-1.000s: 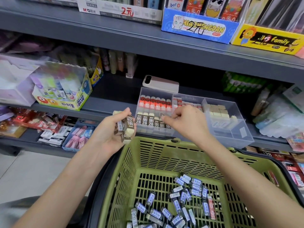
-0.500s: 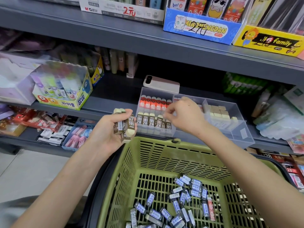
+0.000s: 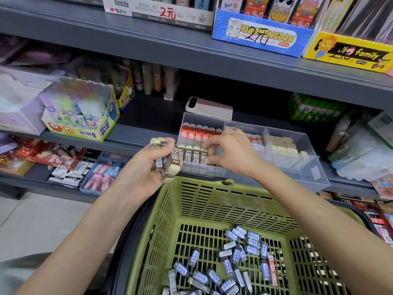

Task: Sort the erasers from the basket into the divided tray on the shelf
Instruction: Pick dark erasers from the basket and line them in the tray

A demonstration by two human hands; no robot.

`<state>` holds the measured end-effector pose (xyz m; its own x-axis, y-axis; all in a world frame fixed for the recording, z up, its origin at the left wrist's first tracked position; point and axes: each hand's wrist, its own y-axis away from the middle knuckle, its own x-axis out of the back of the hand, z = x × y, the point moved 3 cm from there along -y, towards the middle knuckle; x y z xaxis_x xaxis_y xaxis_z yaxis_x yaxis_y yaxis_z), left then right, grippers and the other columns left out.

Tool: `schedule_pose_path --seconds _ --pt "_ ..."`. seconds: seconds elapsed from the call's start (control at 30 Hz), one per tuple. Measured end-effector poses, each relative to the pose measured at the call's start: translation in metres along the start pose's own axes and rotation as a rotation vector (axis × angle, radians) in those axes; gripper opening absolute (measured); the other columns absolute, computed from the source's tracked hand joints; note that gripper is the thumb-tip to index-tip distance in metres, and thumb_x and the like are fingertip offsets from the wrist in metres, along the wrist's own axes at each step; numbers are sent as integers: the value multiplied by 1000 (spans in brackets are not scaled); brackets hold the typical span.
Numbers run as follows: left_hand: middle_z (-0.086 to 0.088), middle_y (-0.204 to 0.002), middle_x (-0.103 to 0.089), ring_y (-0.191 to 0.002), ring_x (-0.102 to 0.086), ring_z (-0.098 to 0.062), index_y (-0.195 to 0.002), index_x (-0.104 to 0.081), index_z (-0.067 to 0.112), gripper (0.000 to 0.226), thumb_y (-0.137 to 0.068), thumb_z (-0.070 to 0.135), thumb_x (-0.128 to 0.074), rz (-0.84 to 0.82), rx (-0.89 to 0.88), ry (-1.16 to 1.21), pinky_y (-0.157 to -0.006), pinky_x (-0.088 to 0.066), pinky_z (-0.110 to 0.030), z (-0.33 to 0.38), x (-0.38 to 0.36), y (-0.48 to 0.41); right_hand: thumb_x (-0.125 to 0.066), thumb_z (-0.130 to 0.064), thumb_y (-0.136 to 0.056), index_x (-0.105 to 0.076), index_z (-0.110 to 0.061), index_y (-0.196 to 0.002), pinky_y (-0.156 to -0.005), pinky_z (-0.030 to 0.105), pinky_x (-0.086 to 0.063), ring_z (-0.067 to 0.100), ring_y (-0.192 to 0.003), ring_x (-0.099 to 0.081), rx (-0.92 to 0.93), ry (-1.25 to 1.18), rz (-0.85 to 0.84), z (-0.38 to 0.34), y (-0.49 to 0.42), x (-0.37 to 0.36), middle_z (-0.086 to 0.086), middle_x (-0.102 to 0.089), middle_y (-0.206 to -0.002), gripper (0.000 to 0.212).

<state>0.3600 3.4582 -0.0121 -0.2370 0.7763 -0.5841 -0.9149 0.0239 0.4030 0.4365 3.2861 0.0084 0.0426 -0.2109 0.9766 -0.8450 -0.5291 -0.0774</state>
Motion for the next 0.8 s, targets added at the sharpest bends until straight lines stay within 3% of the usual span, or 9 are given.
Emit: schedule_pose_path --seconds 0.07,0.13,0.2,0.33,0.43,0.57,0.67,0.8 --pt "-6 -71 -71 -63 -68 -17 -88 -63 10 22 -67 14 -68 -16 -27 0 -58 -57 -26 -1 -1 -1 -65 -43 -82 -67 -30 -98 -86 26 -29 10 -86 -46 8 -77 105 -7 7 8 -18 -63 -79 20" --pt "-6 -73 -71 -65 -69 -15 -84 -61 11 18 -68 17 -67 -17 -62 -5 -58 -57 -25 -2 -3 -1 -60 -48 -82 -66 -33 -83 -76 24 -37 2 -76 -50 -2 -404 163 -25 19 17 -19 -62 -71 17" --pt "-5 -71 -69 -65 -68 -14 -84 -60 10 19 -68 18 -67 -2 -106 -5 -56 -56 -25 -2 -5 -1 -59 -56 -76 -66 -32 -78 -64 20 -45 -1 -66 -55 -12 -680 106 -47 29 20 -16 -64 -68 25" --pt "-6 -68 -69 -64 -69 -16 -81 -57 9 15 -71 17 -65 -6 -192 -54 -56 -56 -25 -6 -12 5 -77 -36 -72 -60 -26 -84 -62 26 -49 0 -57 -50 -122 -713 80 -64 34 15 -10 -57 -65 23" --pt "-11 -75 -71 -72 -71 -20 -81 -58 7 14 -72 15 -66 -15 -205 -50 -61 -57 -27 -6 -16 9 -79 -22 -73 -60 -27 -80 -61 33 -51 3 -54 -52 -198 -798 48 -56 33 19 -9 -59 -64 21" --pt "-17 -81 -73 -83 -72 -29 -84 -59 4 19 -68 11 -67 0 -143 16 -62 -58 -30 -7 -19 12 -75 -11 -77 -69 -22 -81 -57 20 -43 5 -57 -51 -210 -967 111 -21 26 43 -6 -61 -65 13" --pt "-12 -71 -72 -74 -73 -25 -87 -60 3 23 -67 11 -68 48 -90 -7 -56 -56 -26 -7 -17 14 -72 -12 -80 -68 -15 -78 -48 12 -36 -1 -45 -46 -219 -883 39 4 15 54 -7 -60 -56 5" --pt "-9 -70 -71 -72 -73 -23 -88 -60 5 24 -68 14 -67 37 -73 -67 -52 -55 -23 -3 -16 16 -80 -27 -71 -68 -17 -67 -57 16 -41 0 -51 -53 -206 -512 -80 17 1 49 -7 -65 -58 16"
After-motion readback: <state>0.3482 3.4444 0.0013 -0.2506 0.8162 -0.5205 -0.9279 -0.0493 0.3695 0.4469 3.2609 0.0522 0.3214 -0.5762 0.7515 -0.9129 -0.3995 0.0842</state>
